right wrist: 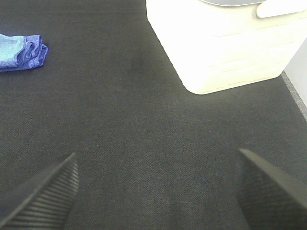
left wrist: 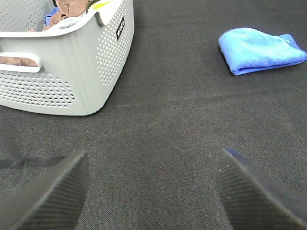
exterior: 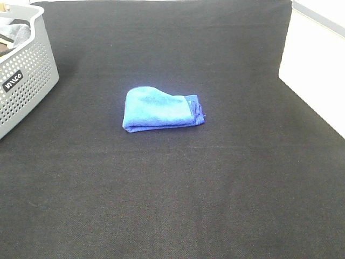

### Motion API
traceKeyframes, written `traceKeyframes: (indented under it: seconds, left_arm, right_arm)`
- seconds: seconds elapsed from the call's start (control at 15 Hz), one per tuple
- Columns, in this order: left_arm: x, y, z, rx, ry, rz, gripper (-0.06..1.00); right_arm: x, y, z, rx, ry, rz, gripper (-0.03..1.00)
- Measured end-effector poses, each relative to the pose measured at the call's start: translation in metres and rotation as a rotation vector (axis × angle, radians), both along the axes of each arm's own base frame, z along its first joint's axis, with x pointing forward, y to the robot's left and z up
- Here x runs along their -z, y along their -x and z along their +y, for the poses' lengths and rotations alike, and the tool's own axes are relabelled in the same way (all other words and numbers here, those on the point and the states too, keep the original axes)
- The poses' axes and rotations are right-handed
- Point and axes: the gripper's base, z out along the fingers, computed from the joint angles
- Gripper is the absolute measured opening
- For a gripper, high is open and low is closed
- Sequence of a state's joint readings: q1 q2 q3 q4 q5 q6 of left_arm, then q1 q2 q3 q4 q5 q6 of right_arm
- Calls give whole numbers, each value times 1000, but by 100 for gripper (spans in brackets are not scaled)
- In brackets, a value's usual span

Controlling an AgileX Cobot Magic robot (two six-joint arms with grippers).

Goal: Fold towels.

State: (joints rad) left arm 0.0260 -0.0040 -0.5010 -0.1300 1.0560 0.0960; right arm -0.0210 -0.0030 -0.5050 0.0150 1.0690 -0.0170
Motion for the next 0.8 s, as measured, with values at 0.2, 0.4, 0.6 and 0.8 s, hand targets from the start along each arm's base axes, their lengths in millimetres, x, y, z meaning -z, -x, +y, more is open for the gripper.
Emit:
traceKeyframes:
  seconds: [0.2, 0.4, 0.6, 0.8]
  left_arm:
    - [0, 0, 0, 0, 0, 0, 71]
    - [0, 0, 0, 0, 0, 0, 71]
    - [0, 0, 0, 0, 0, 0, 71]
    - [0, 0, 0, 0, 0, 0, 71]
  right_arm:
    - [0, 0, 0, 0, 0, 0, 82]
    - [0, 0, 0, -16, 0, 0, 82]
    - [0, 0, 0, -32, -2, 0, 82]
    - [0, 0, 0, -33, -2, 0, 82]
